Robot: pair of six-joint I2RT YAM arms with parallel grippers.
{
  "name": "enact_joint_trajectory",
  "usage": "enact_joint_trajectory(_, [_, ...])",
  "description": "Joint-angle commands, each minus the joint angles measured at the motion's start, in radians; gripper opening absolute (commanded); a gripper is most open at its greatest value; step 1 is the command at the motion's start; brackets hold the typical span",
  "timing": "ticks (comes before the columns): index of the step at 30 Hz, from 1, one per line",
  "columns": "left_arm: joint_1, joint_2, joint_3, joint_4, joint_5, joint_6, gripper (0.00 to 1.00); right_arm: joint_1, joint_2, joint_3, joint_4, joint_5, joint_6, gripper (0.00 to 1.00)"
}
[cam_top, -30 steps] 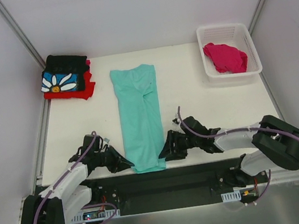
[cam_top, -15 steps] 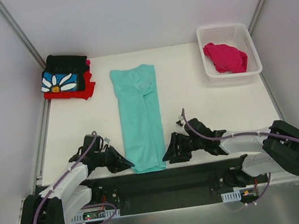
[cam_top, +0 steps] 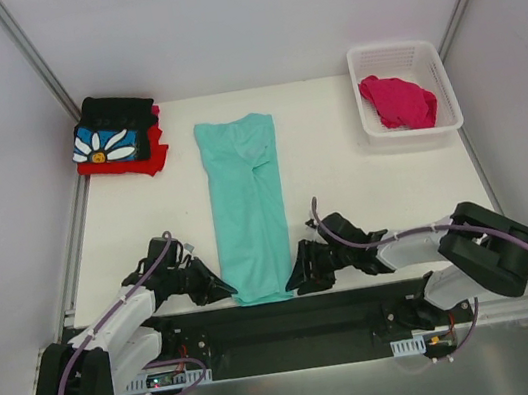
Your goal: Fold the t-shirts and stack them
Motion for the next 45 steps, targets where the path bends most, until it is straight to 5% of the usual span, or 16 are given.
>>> enact_joint_trajectory(1, [-0.009,-0.006,0.017,-0.031,-0.005,-0.012,0.0,0.02,0.045,0.06,0.083,-0.029,0.009,0.49])
enact_joint_trajectory(10, [-0.009,-0.014,0.011,-0.029,-0.003,-0.013,0.0,0.042,0.089,0.098,0.105,-0.029,0.016,0.43])
enact_joint_trajectory(17, [-0.009,-0.027,0.0,-0.031,0.0,-0.018,0.0,0.049,0.077,0.089,0.105,-0.035,0.016,0.17])
enact_joint_trajectory(31, [-0.015,-0.132,-0.064,-0.037,0.04,-0.067,0.0,0.106,-0.084,0.044,-0.012,-0.012,0.029,0.11])
enact_joint_trajectory(45, [-0.094,-0.356,0.012,-0.281,0.007,-0.119,0.0,0.195,-0.329,0.041,-0.243,0.086,0.043,0.11])
